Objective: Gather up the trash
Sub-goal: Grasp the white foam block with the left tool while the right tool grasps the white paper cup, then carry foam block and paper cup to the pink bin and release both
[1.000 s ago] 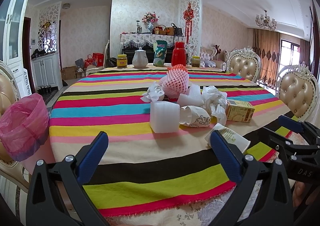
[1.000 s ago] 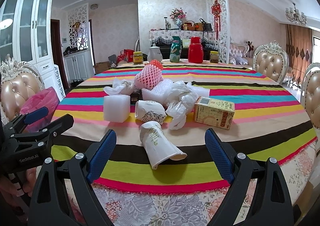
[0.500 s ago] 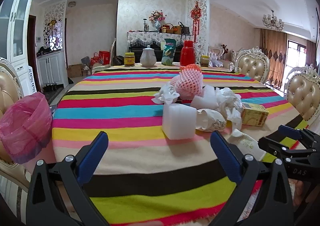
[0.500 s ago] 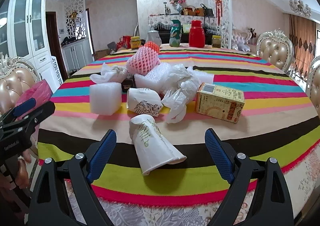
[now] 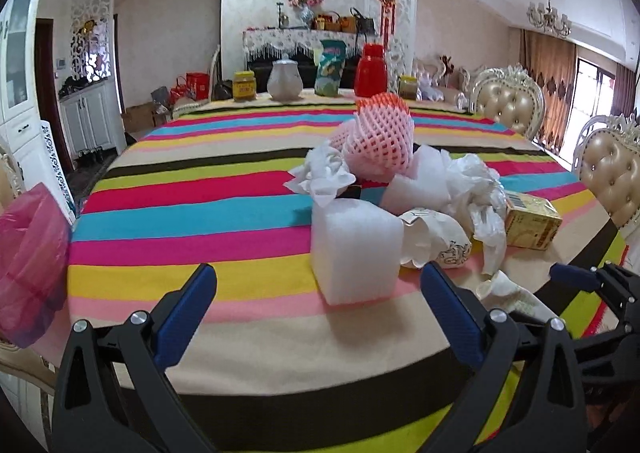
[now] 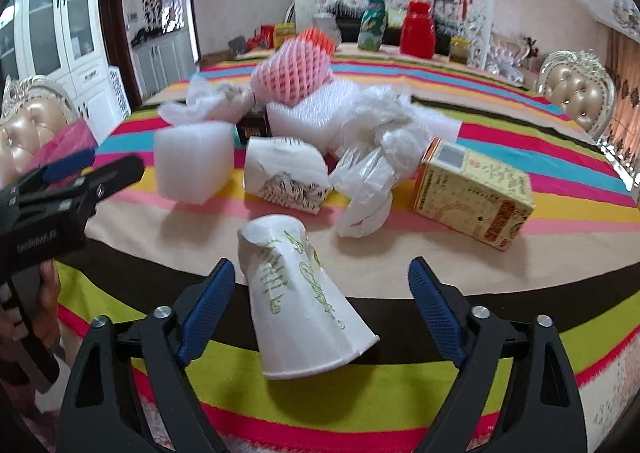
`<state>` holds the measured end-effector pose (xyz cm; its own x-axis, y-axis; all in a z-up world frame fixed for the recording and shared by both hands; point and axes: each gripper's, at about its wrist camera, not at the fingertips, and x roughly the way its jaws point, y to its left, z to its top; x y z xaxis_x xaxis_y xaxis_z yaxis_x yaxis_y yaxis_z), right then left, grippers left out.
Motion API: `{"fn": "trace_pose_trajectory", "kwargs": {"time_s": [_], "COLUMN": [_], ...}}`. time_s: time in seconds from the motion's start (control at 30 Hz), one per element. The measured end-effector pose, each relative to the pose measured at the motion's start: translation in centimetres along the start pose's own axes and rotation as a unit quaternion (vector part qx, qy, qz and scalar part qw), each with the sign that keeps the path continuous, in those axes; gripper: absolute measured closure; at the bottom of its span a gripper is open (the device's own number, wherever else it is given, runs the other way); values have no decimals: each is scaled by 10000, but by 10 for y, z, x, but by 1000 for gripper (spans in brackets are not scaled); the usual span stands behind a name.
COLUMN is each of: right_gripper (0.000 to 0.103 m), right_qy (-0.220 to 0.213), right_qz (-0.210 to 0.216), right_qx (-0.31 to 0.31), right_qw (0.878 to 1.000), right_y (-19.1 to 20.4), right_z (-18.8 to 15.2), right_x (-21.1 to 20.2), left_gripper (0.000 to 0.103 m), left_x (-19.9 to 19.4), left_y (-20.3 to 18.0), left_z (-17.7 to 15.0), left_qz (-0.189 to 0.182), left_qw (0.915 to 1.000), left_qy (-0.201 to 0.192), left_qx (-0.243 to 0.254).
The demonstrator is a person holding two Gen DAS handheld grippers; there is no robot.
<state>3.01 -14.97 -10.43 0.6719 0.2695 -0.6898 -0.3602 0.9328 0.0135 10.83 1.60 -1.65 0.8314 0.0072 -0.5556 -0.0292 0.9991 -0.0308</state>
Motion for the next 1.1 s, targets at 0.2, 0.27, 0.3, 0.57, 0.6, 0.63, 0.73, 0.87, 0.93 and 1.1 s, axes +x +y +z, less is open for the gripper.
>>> {"fn": "trace_pose_trajectory", "kwargs": {"time_s": [0.2, 0.27, 0.3, 0.57, 0.6, 0.63, 0.73, 0.87, 0.93, 1.1], "right_gripper": [60, 70, 70, 71, 71, 71, 71, 71, 71, 71], "right_qy": [171, 128, 114, 3, -4, -9, -19, -30, -40, -63], "right_qz": [438, 467, 436, 594, 604, 609, 641, 705, 735, 839], "right_qx": [-118, -166, -175, -185, -150, -129, -98, -87, -96, -143], "right_qw": [9988, 9987, 9988, 9981, 9981, 9981, 9979, 9975, 9972, 9964], "right_y": [-4, -6, -8, -18, -20, -22, -25, -25, -23, -15], "right_z": [2, 3, 4, 7, 8, 9, 10, 11, 12, 14], "right_x": [9, 8, 8, 8, 9, 10, 10, 11, 12, 10], "left_gripper": [4, 4, 4, 24, 33, 36, 45, 45, 45, 46], "left_x": [35, 44, 48, 79, 84, 85, 84, 75, 68, 48], "left_y": [-8, -12, -15, -30, -31, -30, -27, -23, -22, -15], "left_z": [10, 11, 12, 17, 17, 17, 18, 16, 15, 13], "left_qz": [-112, -100, -89, -137, -196, -228, -267, -310, -301, -332], "left_qw": [9988, 9984, 9983, 9965, 9956, 9953, 9963, 9971, 9976, 9987], "left_qy": [473, 550, 580, 804, 894, 924, 814, 684, 596, 283], "left_qx": [-41, 16, 55, 190, 183, 160, 107, 116, 156, 249]}}
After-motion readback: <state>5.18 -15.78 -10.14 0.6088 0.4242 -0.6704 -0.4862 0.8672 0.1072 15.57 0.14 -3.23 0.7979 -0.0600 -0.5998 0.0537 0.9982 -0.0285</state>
